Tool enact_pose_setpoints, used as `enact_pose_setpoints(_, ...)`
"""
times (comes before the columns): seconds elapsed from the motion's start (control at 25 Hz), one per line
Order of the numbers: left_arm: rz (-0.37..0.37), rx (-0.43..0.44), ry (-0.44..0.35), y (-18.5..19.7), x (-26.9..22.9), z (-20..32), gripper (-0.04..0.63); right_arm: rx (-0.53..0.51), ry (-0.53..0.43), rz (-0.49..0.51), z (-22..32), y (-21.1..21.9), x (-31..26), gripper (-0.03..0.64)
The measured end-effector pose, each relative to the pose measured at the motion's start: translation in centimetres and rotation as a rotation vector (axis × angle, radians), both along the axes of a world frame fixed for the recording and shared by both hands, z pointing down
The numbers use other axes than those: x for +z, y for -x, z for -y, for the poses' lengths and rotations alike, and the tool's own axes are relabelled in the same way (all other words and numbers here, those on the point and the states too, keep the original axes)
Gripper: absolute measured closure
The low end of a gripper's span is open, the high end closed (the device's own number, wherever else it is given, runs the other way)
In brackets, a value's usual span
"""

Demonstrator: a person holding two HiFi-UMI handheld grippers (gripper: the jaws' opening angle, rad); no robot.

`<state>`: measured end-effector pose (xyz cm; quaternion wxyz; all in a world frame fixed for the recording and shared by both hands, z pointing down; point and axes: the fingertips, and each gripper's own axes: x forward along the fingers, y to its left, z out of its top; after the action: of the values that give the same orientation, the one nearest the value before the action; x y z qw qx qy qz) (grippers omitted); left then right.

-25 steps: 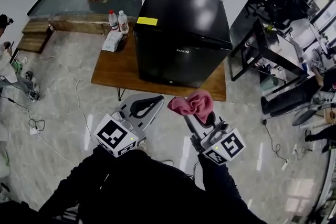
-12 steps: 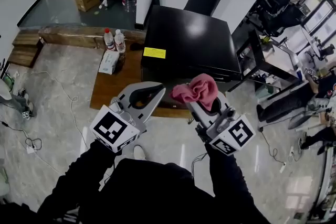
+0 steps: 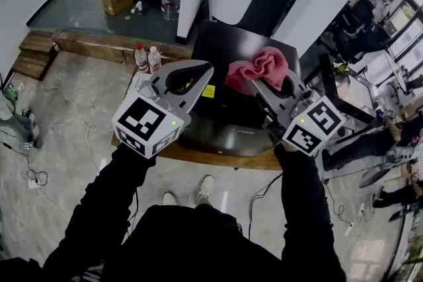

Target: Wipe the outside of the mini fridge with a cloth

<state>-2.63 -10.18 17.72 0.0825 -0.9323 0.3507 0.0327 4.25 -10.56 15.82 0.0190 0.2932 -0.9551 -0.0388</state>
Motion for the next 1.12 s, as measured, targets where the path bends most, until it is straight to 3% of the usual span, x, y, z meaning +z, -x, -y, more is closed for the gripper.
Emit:
enact_pose_setpoints(0.36,0.029,-0.152,0.102,-0.7,1.0,12.5,0.589,-0.098,0.11,-0.114,15.6,0.8,-0.1,0.518)
enact_pose_setpoints(0.56,0.027,-0.218,0.189,-1.0,2.7,19.1,0.589,-0.139,0.216,-0.198,23.2,2.7,3.5,0.518)
enact_pose_setpoints(0.76,0.07,-0.288,0.237,-0.9,4.4,23.2,0.589,-0.163,0.294,-0.334,28.3,4.4,9.3,0.518)
enact_pose_setpoints(0.92,0.101,-0.325,0.269,-0.9,6.3,24.4,0.589,-0.173,0.29,-0.457,30.4,5.1,13.2,0.518)
enact_pose_setpoints(1.12,0.125,-0.359,0.319,-1.1,7.7,25.1,0.589,-0.143,0.162,-0.697,31.9,4.6,16.7,0.52)
